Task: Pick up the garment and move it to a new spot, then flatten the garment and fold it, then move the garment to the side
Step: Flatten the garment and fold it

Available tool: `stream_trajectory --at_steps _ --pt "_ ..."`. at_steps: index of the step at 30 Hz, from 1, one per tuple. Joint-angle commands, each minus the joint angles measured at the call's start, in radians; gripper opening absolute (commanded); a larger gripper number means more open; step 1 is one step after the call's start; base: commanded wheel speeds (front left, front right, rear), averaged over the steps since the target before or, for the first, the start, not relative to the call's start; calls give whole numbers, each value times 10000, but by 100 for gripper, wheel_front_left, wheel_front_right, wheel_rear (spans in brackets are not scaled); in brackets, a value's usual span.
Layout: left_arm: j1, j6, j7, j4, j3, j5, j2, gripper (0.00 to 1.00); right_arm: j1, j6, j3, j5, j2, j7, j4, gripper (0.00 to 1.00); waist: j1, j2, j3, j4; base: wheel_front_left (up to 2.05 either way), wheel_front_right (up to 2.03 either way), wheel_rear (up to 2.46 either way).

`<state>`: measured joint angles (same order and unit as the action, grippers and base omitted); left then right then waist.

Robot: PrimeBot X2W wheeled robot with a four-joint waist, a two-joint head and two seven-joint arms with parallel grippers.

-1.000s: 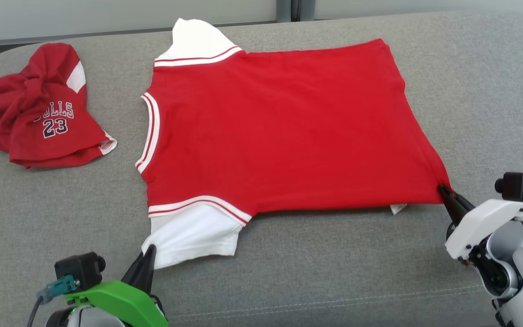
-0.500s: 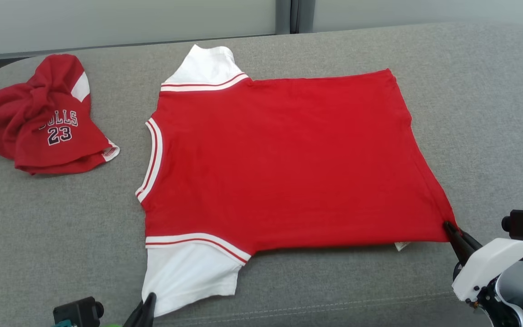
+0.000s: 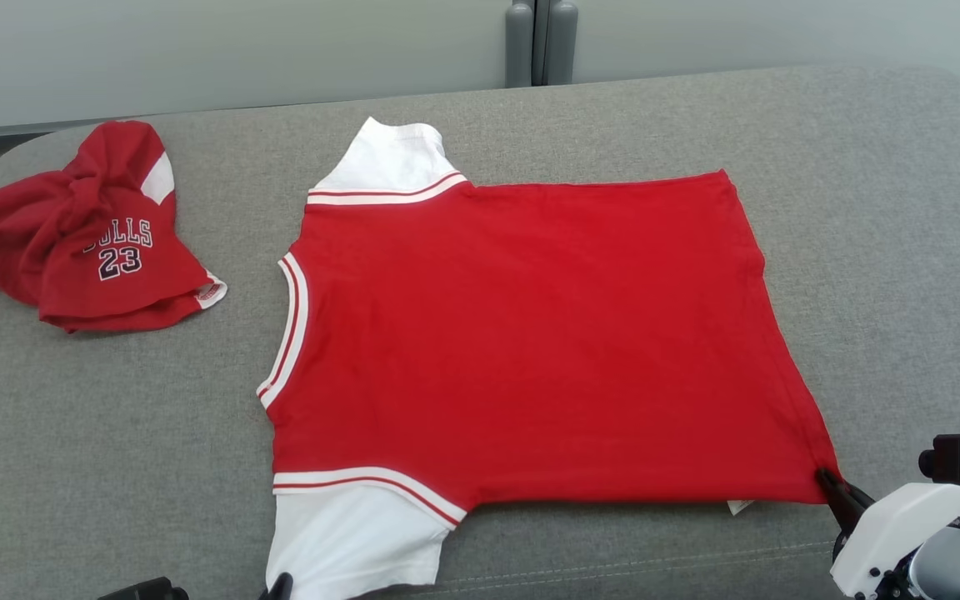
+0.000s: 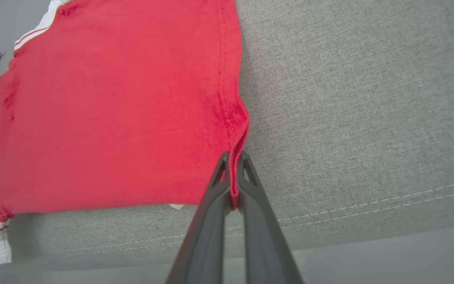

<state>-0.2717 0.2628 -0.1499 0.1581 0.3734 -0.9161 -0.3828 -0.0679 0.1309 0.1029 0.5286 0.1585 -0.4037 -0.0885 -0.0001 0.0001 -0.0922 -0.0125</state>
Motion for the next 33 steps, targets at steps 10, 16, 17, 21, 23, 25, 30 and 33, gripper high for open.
stream_trajectory --at_steps 10,16,17,21,23,25,30,33 --pt "391 -120 -179 -76 38 -70 9 0 409 -5 -41 -108 128 56 -663 0 1 -1 77 81 0 0 0" --pt "508 -69 -397 62 49 -281 83 0 530 -5 -122 -65 198 11 -819 0 1 -1 90 56 0 0 0" --pt "550 -78 -447 122 77 -326 83 0 566 -5 -134 -57 217 -26 -836 0 1 -1 90 51 0 0 0" --pt "869 44 -776 380 147 -464 185 0 773 -5 -189 -58 322 -153 -867 0 1 -1 102 35 0 0 0" --pt "977 89 -874 454 143 -503 226 0 831 -5 -205 -56 347 -198 -857 0 1 -1 109 26 0 0 0" --pt "1236 177 -1017 522 111 -609 313 0 987 -5 -222 -41 382 -340 -852 0 1 -1 113 2 0 0 0" --pt "2055 378 -1220 286 -187 -992 684 0 1562 -5 -130 22 366 -723 -1020 0 1 -1 39 -80 0 0 0" --pt "2642 399 -1142 -100 -371 -997 775 0 2057 -5 -73 148 283 -1071 -1231 0 1 -1 -84 -150 0 0 0"
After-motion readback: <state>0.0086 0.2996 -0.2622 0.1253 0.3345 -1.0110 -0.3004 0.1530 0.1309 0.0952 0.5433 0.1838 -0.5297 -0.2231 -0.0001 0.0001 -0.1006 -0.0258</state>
